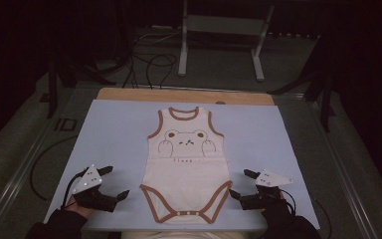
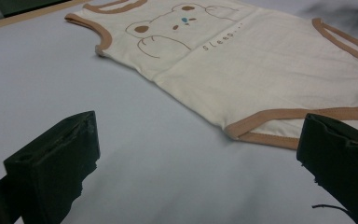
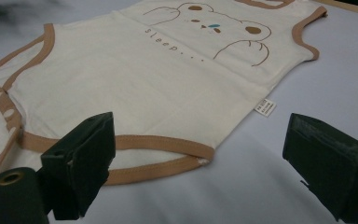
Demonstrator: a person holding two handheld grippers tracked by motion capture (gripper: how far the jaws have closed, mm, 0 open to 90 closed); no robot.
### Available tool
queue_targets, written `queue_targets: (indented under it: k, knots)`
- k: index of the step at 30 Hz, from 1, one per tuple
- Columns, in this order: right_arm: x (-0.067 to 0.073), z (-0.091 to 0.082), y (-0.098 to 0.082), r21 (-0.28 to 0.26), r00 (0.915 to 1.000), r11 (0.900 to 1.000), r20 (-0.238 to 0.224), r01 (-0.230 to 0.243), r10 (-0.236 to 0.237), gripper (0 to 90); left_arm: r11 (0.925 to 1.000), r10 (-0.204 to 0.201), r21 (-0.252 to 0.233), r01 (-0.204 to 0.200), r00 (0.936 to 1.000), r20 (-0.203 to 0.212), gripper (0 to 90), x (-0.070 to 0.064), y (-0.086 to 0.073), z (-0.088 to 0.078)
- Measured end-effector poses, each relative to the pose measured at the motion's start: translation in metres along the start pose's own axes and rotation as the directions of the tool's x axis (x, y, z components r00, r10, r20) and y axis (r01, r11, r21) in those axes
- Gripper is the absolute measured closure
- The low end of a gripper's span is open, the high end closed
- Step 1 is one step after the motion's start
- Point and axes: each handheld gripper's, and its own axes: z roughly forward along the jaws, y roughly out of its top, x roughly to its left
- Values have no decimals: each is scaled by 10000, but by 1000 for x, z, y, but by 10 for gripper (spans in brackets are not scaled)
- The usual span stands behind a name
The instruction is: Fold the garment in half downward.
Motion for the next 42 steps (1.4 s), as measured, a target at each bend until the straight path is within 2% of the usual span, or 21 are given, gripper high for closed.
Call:
queue_targets:
  k: [7, 11, 18, 19, 22, 27, 30, 32, 34, 38, 42]
  knots:
    - [1, 1, 0, 11, 10000, 10000, -39, -70, 70, 94, 10000, 6, 52, -6, 10000, 14, 1, 0, 0, 1]
    - [0, 2, 0, 188, 9999, 9998, -24, -101, 101, 94, 10000, 3, 85, -4, 10000, 77, 1, -1, 0, 1]
    - [3, 3, 2, 169, 9999, 9999, -155, -35, 38, 95, 9996, 175, 201, -182, 9993, 322, 1, -6, 5, 3]
    - [3, 3, 2, 174, 9997, 9996, -135, -222, 225, 95, 9994, 266, 207, -272, 9992, 309, 1, -8, 7, 4]
    - [5, 2, 3, 183, 9999, 9998, -83, -92, 94, 95, 9995, 284, 125, -290, 9987, 425, 1, -11, 10, 5]
    - [10, 2, 8, 189, 9998, 9997, -147, 147, -144, 95, 9982, 478, 338, -500, 9969, 627, 1, -16, 14, 9]
    - [15, -3, 16, -4, 9993, 9997, -277, 232, -233, 95, 9977, 552, 346, -581, 9953, 792, 1, -18, 19, 9]
    - [18, -6, 22, -205, 9993, 9997, -359, 127, -135, 95, 9975, 628, 273, -653, 9946, 826, 1, -19, 24, 8]
    - [20, -9, 29, -237, 9992, 9993, -264, 290, -296, 95, 9980, 591, 155, -610, 9930, 1021, 1, -19, 29, 6]
    - [22, -14, 41, -256, 9984, 9982, -176, 534, -539, 95, 9960, 832, 226, -865, 9893, 1197, 1, -20, 37, 5]
    - [18, -19, 52, -299, 9986, 9982, -73, 516, -519, 95, 9953, 923, 169, -955, 9865, 1351, 1, -19, 48, 2]
